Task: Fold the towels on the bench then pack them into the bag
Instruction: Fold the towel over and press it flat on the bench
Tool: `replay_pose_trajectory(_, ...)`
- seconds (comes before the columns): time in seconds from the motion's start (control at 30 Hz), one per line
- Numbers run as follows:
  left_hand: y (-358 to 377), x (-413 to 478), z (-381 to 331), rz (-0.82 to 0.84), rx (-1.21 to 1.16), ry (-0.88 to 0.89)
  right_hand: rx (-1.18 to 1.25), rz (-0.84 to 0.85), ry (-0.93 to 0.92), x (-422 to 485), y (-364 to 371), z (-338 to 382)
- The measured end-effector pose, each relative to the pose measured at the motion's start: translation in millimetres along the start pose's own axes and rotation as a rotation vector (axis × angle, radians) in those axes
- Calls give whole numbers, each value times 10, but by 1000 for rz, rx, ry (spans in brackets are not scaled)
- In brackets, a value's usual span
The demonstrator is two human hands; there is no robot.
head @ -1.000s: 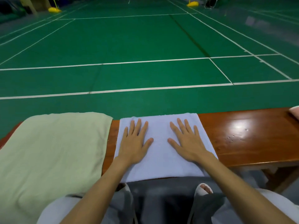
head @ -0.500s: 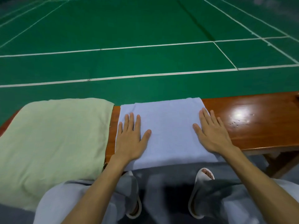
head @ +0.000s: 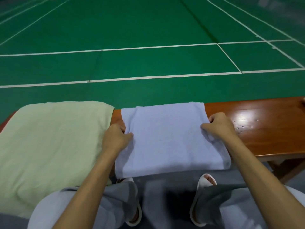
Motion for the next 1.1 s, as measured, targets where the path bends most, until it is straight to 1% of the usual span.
replay_pose_trajectory(0.07,-7,16,21,66,-76,-55,187,52,43,43,-9,-32)
replay_pose_trajectory(0.17,-117,5,15,152,-379,-206,506,175,121,-3,-78,7)
replay_pose_trajectory(0.27,-230,-4,-58,241,-602,-291,753,270,105,-76,-259,131)
replay_pose_trajectory(0.3,-280,19,-73,244,-652,-289,771,306,81,-101,-319,162)
replay_pose_trajectory(0.37,-369,58,-114,267,-680,-220,730,370,-10,-140,-439,240)
replay_pose_trajectory(0.43,-477,66,-186,285,-624,-81,615,432,-120,-203,-532,335)
replay_pose_trajectory(0.47,-531,77,-209,270,-565,-2,538,430,-178,-227,-589,382)
replay_pose_trajectory(0.53,-626,96,-238,207,-433,122,383,358,-293,-211,-709,457)
replay_pose_trajectory(0.6,-703,123,-264,113,-322,207,240,233,-386,-123,-806,485)
replay_pose_trajectory(0.67,-841,146,-348,-29,-250,290,116,97,-445,-34,-894,506)
replay_pose_trajectory(0.7,-922,162,-405,-106,-240,328,100,30,-468,23,-928,510)
replay_pose_trajectory(0.77,-1091,185,-539,-247,-265,396,167,-114,-511,73,-1057,593)
replay_pose_trajectory(0.83,-1277,190,-681,-396,-326,456,305,-269,-554,79,-1246,719)
replay_pose_trajectory(0.9,-1485,146,-798,-551,-392,514,448,-383,-591,49,-1412,812)
replay_pose_trajectory(0.97,-1639,65,-862,-655,-415,579,535,-420,-634,-1,-1485,846)
replay_pose_trajectory(1.0,-1671,27,-857,-671,-410,603,548,-414,-645,-17,-1484,826)
replay_pose_trajectory(1.07,-1636,-48,-774,-639,-351,636,544,-349,-620,8,-1413,701)
replay_pose_trajectory(1.1,-1555,-89,-732,-583,-288,654,520,-280,-589,38,-1330,615)
Point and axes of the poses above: each hand's wrist, its own x-axis towards the middle knuckle, its own y-axis out of the palm, z = x × y, the point moved 10 cm from there along x, towards the middle knuckle, and after that the axes turned 15 degrees about -z, right-handed, at the moved point
